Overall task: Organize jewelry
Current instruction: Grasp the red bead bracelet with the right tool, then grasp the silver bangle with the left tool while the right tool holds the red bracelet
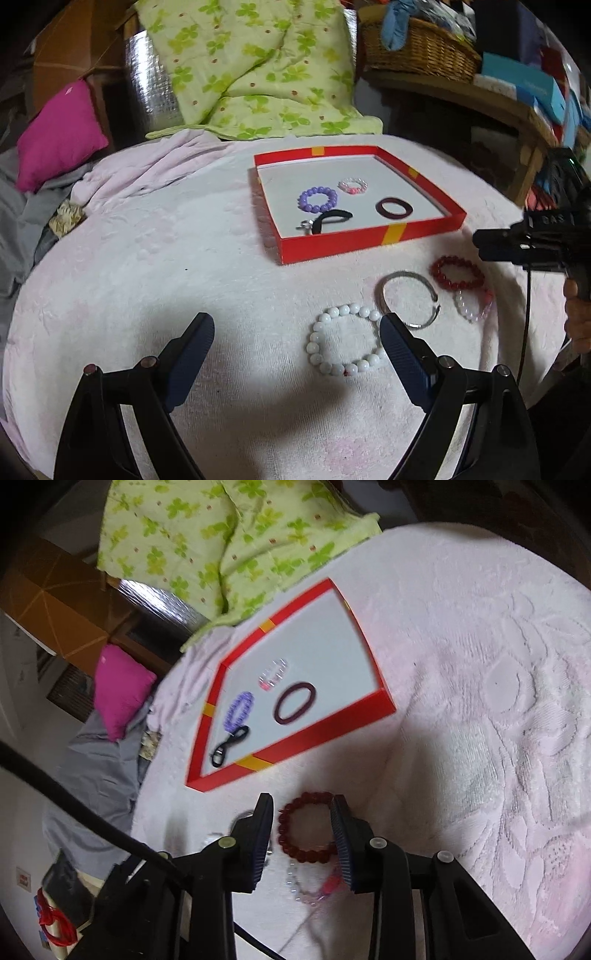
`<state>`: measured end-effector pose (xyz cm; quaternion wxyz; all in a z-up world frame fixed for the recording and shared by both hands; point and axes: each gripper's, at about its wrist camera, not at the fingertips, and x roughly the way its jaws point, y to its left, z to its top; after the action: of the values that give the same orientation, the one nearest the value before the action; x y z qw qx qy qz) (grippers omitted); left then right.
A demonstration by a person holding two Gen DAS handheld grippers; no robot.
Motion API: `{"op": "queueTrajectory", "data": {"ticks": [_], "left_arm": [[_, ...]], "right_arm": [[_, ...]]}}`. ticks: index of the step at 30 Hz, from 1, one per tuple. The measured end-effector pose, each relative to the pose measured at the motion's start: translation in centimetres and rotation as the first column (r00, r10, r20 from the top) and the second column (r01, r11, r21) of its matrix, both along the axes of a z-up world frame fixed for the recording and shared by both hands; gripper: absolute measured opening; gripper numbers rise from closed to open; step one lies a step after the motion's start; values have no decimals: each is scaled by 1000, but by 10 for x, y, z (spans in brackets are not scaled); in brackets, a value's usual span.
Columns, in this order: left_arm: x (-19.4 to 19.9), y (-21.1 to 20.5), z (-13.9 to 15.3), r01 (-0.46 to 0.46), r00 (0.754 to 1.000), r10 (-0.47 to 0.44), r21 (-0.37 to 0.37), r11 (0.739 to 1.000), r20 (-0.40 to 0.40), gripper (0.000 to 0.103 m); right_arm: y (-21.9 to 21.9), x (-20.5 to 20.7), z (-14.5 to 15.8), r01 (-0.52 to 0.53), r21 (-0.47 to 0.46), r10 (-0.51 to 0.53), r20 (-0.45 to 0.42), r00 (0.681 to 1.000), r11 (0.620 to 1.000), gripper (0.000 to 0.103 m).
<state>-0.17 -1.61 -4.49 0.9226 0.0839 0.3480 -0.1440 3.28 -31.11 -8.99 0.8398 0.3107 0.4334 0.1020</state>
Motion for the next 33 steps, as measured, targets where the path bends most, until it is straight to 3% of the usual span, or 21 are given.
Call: {"op": "queueTrajectory", "data": {"ticks": [10, 12, 16, 22, 27, 33], "left_arm": [[1, -5, -5, 32, 999, -32, 12, 999, -23, 89], [2, -4, -6, 32, 999, -32, 4, 999, -30, 86], [4, -2, -7, 30, 999, -31, -13, 999, -44, 82], [5, -2, -6, 44, 998, -46, -43, 998, -40, 82], [8, -7, -12, 54, 996, -56, -26, 998, -70, 82], [9, -12, -15, 79, 993, -81, -18, 997, -84, 82]], "right_arm": [[6, 16, -15, -24, -132, 15, -70, 997, 991, 33], [10, 16, -16, -49, -152, 39, -70, 997, 987, 14], [18, 14, -14, -63, -223, 51, -60, 997, 973, 11], [2, 12, -7, 22, -158, -24, -12, 1000, 987, 11], [-13, 7, 2, 110, -101, -107, 33, 994, 989, 11], [-20, 1, 6, 127, -18, -126, 47, 991, 992, 11]]}}
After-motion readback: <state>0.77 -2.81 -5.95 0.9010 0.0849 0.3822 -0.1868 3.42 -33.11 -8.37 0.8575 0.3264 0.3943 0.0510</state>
